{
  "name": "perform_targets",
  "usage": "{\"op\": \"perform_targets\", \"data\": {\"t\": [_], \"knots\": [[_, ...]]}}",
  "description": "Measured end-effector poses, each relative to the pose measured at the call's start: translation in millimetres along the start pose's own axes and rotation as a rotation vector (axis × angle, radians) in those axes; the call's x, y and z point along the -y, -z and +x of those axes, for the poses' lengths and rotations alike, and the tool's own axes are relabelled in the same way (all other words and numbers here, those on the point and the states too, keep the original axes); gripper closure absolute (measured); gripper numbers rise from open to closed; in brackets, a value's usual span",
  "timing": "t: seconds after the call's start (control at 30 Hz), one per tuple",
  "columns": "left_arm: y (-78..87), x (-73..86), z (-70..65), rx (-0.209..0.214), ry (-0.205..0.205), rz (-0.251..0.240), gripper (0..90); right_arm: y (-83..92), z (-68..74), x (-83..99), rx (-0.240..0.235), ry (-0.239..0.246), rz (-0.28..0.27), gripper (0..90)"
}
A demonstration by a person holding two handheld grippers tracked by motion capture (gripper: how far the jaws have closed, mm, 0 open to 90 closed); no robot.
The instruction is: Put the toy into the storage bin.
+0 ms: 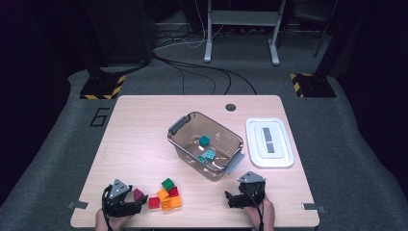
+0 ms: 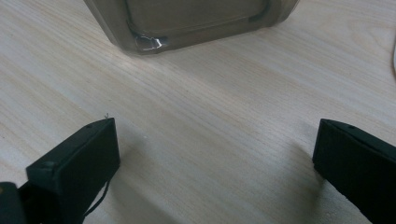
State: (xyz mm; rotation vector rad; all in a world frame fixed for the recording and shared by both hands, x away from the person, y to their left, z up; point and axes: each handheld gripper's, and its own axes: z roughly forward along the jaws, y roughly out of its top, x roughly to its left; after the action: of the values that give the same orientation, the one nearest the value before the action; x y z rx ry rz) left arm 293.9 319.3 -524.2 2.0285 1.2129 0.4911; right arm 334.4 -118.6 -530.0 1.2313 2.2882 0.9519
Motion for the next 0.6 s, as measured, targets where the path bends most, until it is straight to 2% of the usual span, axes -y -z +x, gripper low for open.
{"op": "perform_targets", "data": {"t": [0.13,0.23,0.37,0.6], "knots": [[-1.1,0.5,0.8,-0.022,0.013,-0.012,41.0,-0.1,-0.2,0.0,0.001,0.002,-0.002,0.0],[-1.7,-0.2,0.3,-0.041,0.005,-0.013,49.7,-0.2,-0.2,0.0,0.001,0.002,-0.002,0.0],[-1.3,-0.1,-0.3,-0.047,0.007,-0.018,57.1,0.0,0.0,0.0,0.0,0.0,0.0,0.0],[-2.1,0.0,1.9,-0.036,0.023,-0.032,58.7,0.0,-0.1,0.0,0.001,0.001,-0.001,0.0]]}}
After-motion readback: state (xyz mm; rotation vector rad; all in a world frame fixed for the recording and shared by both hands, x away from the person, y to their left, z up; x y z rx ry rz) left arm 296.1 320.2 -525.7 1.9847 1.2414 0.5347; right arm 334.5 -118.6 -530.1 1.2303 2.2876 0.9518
